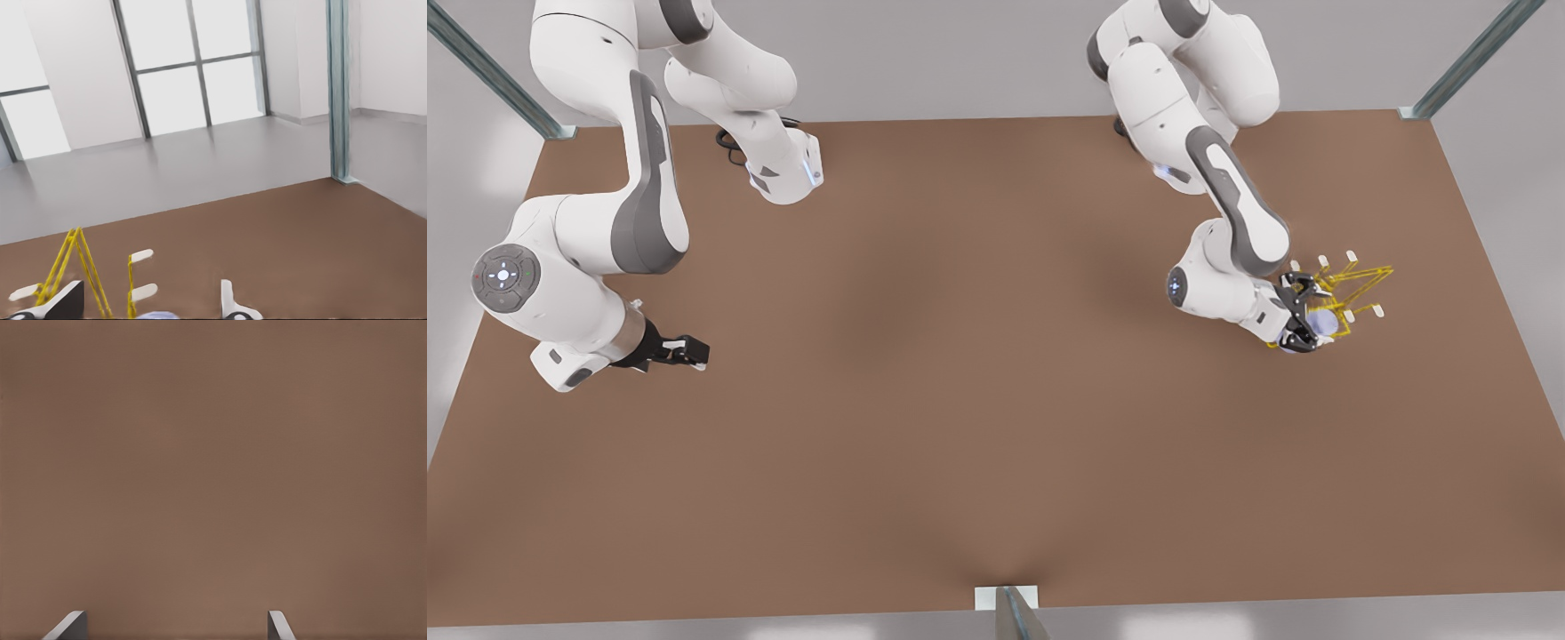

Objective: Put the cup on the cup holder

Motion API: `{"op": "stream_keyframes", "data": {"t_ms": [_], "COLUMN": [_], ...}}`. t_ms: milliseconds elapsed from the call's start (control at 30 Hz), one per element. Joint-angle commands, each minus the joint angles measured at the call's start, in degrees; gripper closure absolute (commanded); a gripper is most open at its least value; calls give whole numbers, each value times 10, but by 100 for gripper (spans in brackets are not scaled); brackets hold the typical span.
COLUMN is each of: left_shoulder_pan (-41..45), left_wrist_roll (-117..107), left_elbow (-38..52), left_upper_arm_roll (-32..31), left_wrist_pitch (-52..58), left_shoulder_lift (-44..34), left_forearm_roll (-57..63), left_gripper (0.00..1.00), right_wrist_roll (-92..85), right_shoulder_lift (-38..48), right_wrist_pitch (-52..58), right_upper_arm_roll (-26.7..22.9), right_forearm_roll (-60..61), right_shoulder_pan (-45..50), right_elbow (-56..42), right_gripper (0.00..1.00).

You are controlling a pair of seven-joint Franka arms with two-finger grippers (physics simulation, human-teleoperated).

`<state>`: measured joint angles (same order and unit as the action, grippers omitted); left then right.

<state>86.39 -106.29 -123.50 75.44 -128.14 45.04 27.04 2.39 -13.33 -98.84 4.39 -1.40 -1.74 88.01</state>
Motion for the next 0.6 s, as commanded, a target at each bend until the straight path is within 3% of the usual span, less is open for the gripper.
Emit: {"op": "stream_keyframes", "data": {"t_ms": [0,33,67,100,133,200,233,267,300,333,400,567], "left_shoulder_pan": [-53,-106,-140,-154,-186,-452,-627,-706,-707,-704,-704,-710], "left_wrist_roll": [490,772,1016,1241,1321,1215,1034,1047,1252,1277,1132,1132], "left_elbow": [240,401,489,492,492,539,509,375,348,371,486,492], "left_upper_arm_roll": [-64,-67,-67,-73,-74,-449,-710,-794,-784,-761,-751,-738], "left_wrist_pitch": [414,565,673,680,697,685,543,401,392,473,566,565], "left_shoulder_lift": [-93,-90,-91,-146,-168,-226,-270,-342,-352,-337,-281,-281], "left_forearm_roll": [-159,-262,-318,-332,-395,-402,-326,-278,-273,-287,-314,-309], "left_gripper": [0,0,0,0,0,0,0,0,0,0,0,0], "right_wrist_roll": [-1,-1,1,1,1,3,3,3,3,2,0,2], "right_shoulder_lift": [1,1,1,1,1,1,1,1,1,1,1,1], "right_wrist_pitch": [1,1,1,1,1,1,1,1,2,2,2,2], "right_upper_arm_roll": [0,0,0,0,0,0,0,0,0,0,0,0], "right_forearm_roll": [1,1,0,1,1,1,0,0,0,0,0,0], "right_shoulder_pan": [1,1,2,2,2,3,3,3,2,2,1,2], "right_elbow": [0,0,0,0,0,-1,-1,-1,-1,-1,-1,-1], "right_gripper": [0,0,0,0,0,0,0,0,0,0,0,0]}}
